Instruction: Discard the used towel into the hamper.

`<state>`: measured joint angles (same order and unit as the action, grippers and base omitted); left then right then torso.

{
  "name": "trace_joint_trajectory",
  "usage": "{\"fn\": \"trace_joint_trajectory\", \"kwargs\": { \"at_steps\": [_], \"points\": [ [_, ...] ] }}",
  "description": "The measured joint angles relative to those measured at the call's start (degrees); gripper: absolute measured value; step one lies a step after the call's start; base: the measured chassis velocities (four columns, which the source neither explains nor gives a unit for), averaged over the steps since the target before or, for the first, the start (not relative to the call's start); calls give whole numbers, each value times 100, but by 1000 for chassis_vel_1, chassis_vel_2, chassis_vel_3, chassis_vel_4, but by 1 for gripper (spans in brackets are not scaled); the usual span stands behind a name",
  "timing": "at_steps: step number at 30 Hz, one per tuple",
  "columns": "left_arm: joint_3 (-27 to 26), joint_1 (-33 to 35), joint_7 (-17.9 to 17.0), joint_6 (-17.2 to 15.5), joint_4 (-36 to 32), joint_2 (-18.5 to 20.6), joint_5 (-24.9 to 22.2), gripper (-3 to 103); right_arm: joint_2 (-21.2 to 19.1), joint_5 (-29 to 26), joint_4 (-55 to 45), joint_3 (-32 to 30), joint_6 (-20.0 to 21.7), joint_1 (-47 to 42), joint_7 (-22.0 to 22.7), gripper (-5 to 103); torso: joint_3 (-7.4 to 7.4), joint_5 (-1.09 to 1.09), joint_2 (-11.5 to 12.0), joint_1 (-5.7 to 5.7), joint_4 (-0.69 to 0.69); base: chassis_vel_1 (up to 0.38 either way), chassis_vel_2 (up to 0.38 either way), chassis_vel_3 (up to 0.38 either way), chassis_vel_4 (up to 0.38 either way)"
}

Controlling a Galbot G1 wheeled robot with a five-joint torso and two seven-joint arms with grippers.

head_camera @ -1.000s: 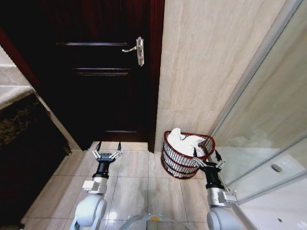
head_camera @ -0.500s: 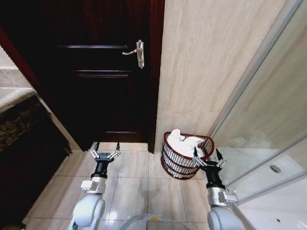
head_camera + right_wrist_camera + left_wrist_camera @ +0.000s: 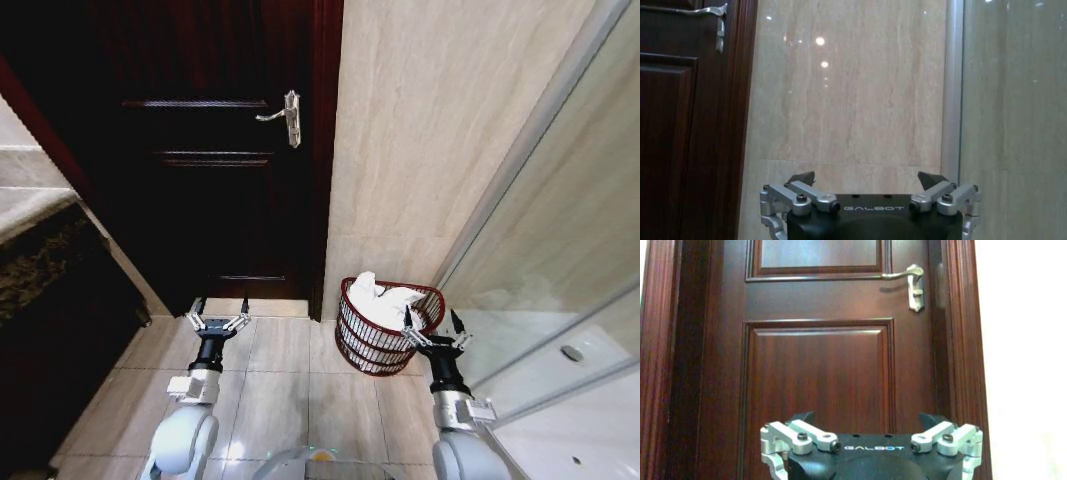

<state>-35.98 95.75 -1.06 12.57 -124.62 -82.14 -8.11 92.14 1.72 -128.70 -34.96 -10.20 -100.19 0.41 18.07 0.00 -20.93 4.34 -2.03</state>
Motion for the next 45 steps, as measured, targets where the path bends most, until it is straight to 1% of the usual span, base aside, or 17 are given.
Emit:
{"fn": "trace_joint_trajectory", "kwargs": {
  "at_steps": [20, 30, 45],
  "points": [
    [-3, 6, -21, 36, 41, -14, -28, 100, 0, 17, 34, -9, 0, -8, -6, 100, 196, 0, -309, 111, 0, 0, 0, 0, 0],
    [-3, -1, -19, 53, 60, -14, -25, 100, 0, 111, 17, -12, 45, -33, -94, 100, 299, 0, -478, 177, 0, 0, 0, 0, 0],
    [-4, 4, -14, 54, 50, -16, -20, 100, 0, 167, 16, -10, 7, -55, -84, 100, 442, 0, -706, 264, 0, 0, 0, 0, 0]
  ]
}}
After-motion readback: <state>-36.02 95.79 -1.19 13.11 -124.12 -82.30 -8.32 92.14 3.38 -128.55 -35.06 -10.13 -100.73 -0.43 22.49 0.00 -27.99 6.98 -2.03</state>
